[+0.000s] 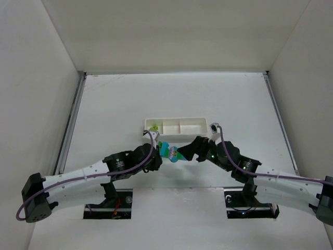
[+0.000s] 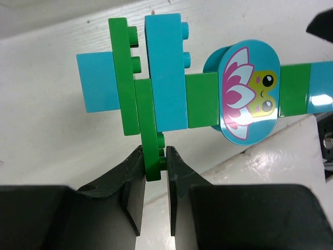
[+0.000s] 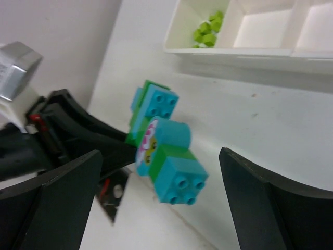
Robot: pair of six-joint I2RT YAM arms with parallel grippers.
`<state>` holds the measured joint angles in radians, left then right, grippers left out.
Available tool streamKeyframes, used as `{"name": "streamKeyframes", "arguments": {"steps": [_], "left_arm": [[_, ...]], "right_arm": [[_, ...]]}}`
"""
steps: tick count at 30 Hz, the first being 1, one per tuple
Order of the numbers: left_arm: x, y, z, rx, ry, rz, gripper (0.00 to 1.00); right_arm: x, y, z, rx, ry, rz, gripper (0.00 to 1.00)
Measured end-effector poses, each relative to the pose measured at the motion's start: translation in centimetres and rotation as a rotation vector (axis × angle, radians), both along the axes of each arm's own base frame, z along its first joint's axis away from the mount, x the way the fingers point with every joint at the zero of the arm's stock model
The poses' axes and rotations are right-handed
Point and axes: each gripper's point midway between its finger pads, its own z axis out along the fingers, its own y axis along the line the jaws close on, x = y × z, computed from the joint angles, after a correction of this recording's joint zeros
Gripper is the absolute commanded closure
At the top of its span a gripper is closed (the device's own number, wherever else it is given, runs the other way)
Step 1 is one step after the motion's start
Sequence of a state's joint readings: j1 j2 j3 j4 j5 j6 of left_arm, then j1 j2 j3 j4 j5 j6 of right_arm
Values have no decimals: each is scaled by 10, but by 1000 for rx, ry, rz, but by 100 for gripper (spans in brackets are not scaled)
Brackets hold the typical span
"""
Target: Sort the legos into containers by color
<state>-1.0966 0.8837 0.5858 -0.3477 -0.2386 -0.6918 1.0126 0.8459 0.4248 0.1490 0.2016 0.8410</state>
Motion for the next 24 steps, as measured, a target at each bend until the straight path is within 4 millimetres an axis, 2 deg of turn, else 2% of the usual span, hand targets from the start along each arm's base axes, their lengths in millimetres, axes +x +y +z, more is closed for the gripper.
{"name": "streamKeyframes", "arguments": {"steps": [4,9,13,24], "left_arm": [[7,-2,-2,8,-59,26,88],[14,0,0,10,-108,61,87],[17,-2,5,-6,-138,69,87],[6,-20,17,-53,-183,6,87]], "right_arm": [[-4,6,7,92,45,18,0],[-3,7,-8,100,102,13,0],[-3,7,-17,96,130,9,9],[2,20,-16,154,153,33,4]]}}
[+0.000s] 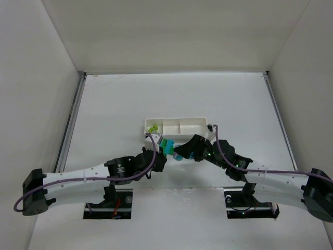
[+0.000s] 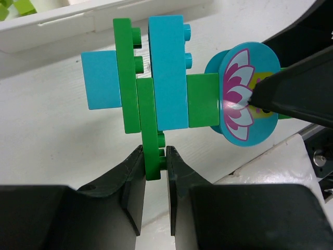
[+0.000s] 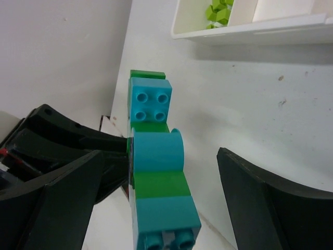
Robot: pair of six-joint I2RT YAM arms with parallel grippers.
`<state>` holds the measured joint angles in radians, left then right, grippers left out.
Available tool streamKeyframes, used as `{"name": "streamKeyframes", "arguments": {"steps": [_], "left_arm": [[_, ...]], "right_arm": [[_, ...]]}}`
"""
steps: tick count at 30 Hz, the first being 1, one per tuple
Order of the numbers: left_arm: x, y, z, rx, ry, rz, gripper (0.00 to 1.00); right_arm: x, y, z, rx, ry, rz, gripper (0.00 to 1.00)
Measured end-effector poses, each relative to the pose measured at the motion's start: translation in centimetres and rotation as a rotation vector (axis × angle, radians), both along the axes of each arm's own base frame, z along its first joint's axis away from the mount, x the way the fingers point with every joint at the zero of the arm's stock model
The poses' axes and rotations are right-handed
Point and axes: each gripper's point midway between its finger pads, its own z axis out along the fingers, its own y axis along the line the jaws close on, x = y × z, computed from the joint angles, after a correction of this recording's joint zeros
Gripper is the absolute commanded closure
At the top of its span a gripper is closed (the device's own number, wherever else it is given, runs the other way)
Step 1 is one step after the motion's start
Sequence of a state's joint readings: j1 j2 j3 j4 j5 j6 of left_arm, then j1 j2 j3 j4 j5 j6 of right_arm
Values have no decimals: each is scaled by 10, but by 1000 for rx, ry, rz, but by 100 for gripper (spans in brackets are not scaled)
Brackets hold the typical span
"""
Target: Sort the legos into containers by color
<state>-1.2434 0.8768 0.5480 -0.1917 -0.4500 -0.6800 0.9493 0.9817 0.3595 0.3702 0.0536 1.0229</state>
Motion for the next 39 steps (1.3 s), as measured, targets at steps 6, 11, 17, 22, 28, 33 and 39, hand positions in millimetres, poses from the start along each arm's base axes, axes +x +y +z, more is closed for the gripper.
{"name": "streamKeyframes", "arguments": {"steps": [6,11,17,22,28,33,39], "left_arm": [[-2,-8,7,-27,-24,-13,87],[-2,-10,4,-10,-41,-5,87],[1,-10,2,5,-57,11,87],[3,-9,3,4,-69,21,84],[3,-9,3,5,-70,21,76],[1,-13,8,-17,-76,12,52],[2,-13,27,-96,-89,16,45]], "right_arm": [[2,5,4,30,-4,2,8],[3,6,7,44,-3,-1,17],[2,4,2,37,8,-3,22],[2,3,-2,31,12,-7,40],[2,5,5,58,10,-11,62],[2,2,4,55,6,-14,66],[15,-19,5,72,-9,-77,67]]}}
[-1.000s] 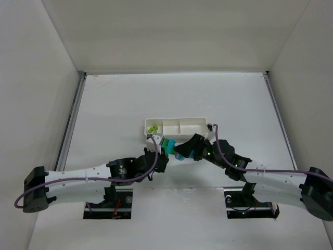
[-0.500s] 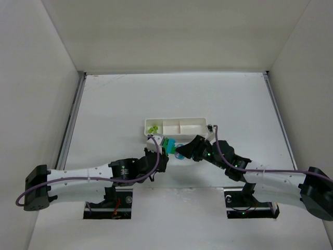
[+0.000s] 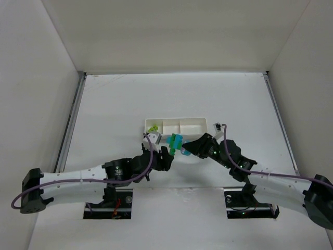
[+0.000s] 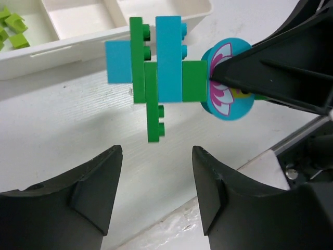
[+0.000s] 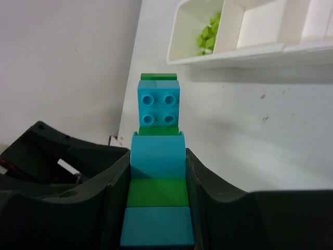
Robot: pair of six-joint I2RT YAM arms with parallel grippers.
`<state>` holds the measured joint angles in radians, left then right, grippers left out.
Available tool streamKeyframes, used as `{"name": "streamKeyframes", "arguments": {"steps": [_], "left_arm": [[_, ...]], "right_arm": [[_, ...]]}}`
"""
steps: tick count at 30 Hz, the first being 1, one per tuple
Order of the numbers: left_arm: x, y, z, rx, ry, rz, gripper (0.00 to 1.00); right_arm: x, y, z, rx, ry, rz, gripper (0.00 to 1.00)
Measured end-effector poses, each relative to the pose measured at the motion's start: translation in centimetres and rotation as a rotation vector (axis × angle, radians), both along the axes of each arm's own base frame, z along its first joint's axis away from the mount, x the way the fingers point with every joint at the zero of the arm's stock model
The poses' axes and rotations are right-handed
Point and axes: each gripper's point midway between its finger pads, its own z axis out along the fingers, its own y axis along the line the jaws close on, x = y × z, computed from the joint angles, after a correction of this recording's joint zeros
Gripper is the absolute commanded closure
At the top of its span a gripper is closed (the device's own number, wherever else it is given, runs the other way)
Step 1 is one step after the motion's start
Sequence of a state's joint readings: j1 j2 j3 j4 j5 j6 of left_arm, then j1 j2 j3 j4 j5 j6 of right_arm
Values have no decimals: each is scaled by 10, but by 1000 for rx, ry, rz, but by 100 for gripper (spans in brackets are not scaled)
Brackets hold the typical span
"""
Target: Sort the legos into containers by color
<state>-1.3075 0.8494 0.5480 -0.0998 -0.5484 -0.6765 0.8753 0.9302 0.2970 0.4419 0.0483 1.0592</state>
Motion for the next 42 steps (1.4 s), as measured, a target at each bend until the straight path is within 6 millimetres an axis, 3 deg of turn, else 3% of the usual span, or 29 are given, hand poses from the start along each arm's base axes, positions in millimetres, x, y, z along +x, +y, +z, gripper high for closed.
{"name": "streamKeyframes", "arguments": {"steps": [8,12,15,18,23,28,34,42], "left_arm": [[21,14,33,-173,-5,83,36],[38,21,36,-289,34,135,32],[51,24,32,-382,85,159,33],[63,27,31,-501,128,173,42],[77,22,40,-666,174,152,41],[76,5,58,-753,187,62,40],[72,-1,72,-805,179,3,40],[67,-6,76,-822,189,-37,33]], "right_arm": [[11,-13,8,29,-5,-18,67],[9,-13,9,41,8,16,67],[7,-14,9,53,20,43,67],[5,-14,12,78,40,73,67],[6,-14,27,154,61,109,68],[6,-13,39,218,80,133,68],[8,-15,49,267,93,135,68],[10,-14,51,279,100,134,68]]}}
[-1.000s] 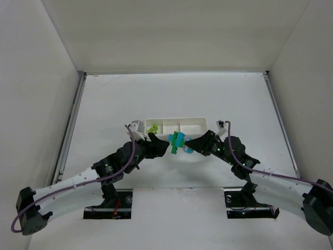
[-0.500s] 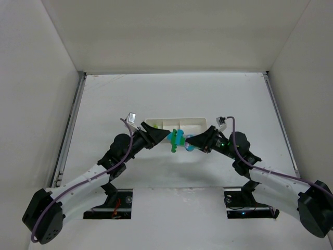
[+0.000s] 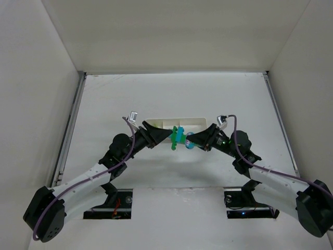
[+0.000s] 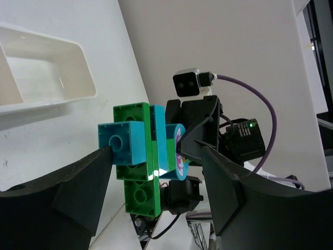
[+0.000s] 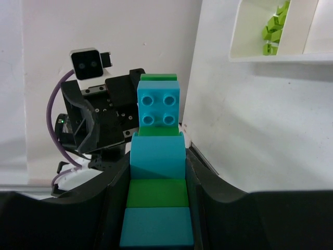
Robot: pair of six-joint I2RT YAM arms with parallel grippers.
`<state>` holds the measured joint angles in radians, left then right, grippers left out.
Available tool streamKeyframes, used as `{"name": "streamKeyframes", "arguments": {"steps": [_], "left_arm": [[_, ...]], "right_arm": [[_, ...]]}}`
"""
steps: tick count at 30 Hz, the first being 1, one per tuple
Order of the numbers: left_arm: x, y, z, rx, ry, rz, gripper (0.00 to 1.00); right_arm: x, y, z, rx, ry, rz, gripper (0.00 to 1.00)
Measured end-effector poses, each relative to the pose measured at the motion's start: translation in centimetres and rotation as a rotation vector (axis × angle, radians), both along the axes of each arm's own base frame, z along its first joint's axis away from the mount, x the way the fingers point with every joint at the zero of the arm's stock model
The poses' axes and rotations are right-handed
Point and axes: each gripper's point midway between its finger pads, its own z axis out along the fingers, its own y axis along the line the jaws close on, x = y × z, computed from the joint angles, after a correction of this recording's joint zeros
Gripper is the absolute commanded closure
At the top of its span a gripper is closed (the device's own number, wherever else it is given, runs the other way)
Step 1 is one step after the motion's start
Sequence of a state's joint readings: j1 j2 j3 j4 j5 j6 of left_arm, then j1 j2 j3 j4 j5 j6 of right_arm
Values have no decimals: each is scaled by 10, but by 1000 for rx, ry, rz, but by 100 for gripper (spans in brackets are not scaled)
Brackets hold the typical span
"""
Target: Sort the legos into containers by color
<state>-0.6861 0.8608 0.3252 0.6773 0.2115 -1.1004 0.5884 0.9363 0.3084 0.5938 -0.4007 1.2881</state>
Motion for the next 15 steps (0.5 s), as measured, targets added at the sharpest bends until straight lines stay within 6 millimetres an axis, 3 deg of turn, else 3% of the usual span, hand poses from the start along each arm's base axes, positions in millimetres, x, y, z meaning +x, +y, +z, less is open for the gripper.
{"name": "streamKeyframes", "arguments": {"steps": [6,10,15], "left_arm": [[-13,10,-17,-6,12,1,36],[-21,23,-30,-3,40,33,42],[-23,31,-47,70,82,78,38]], "right_arm": [[7,3,-6,-15,20,-12,67],[22,3,-8,-26,23,-68,67],[34,10,-3,-29,3,-104,67]]}}
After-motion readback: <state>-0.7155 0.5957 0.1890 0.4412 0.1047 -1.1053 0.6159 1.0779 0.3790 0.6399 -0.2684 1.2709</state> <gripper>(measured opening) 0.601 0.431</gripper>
